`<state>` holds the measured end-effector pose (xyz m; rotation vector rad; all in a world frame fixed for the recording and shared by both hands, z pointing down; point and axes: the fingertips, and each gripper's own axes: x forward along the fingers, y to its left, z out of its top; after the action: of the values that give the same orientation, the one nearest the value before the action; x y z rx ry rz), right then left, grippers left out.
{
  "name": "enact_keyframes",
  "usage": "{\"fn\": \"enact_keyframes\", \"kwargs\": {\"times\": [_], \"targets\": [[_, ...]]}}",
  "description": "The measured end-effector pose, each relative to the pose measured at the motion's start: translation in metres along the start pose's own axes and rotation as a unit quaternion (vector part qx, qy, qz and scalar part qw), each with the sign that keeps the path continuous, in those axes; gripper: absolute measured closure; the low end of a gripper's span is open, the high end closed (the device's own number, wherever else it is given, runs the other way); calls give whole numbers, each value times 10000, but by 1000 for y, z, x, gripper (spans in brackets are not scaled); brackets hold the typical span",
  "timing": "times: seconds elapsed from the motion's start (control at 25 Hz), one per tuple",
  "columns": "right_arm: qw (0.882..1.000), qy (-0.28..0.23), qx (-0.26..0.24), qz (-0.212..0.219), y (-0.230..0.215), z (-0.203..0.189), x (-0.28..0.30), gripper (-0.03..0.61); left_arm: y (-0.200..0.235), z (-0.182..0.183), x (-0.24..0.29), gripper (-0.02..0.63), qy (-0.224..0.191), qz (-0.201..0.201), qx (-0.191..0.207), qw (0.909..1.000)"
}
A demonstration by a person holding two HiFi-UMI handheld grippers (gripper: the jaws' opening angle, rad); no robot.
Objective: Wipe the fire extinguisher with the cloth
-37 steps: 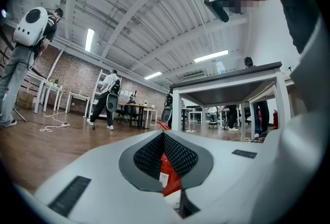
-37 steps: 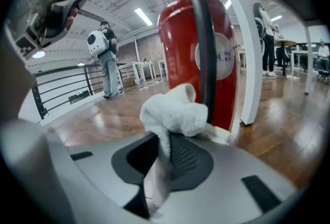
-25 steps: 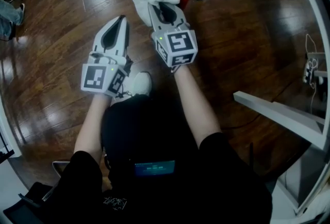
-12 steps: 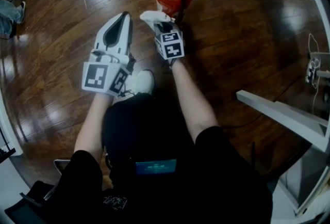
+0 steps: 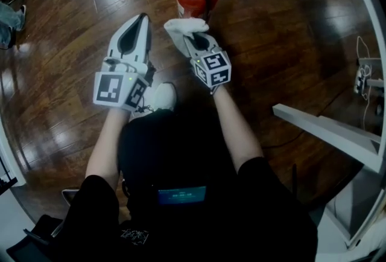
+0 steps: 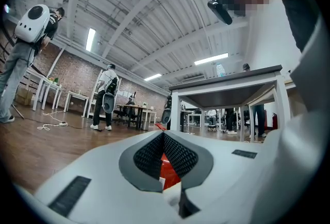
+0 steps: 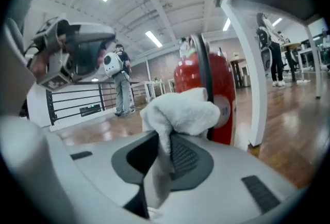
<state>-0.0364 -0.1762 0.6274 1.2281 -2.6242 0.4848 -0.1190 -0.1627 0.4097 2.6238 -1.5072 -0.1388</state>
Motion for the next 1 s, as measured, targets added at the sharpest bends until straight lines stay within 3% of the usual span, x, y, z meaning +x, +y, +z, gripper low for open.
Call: {"fn": "enact_keyframes", "kwargs": {"times": [0.16, 0.32, 0.48, 0.68, 1.0], "targets": [[9943, -1041, -208, 85, 7, 81, -44, 506, -9, 0, 3, 614, 27, -18, 32, 10000], [9804, -1938, -344, -56, -4, 161, -85, 505, -13, -1, 3, 615, 77, -32, 57, 9999], [9729, -2283, -325, -181, -28, 203, -101, 505, -14, -3, 3, 614, 71, -21, 51, 10000], [9835, -1768, -286, -257, -46, 160, -74, 505, -15, -2, 5, 614, 62, -35, 49, 10000], [9989, 78, -98, -460, -63, -7, -21, 505, -13, -1, 5, 614, 74, -13, 64, 10000]]}}
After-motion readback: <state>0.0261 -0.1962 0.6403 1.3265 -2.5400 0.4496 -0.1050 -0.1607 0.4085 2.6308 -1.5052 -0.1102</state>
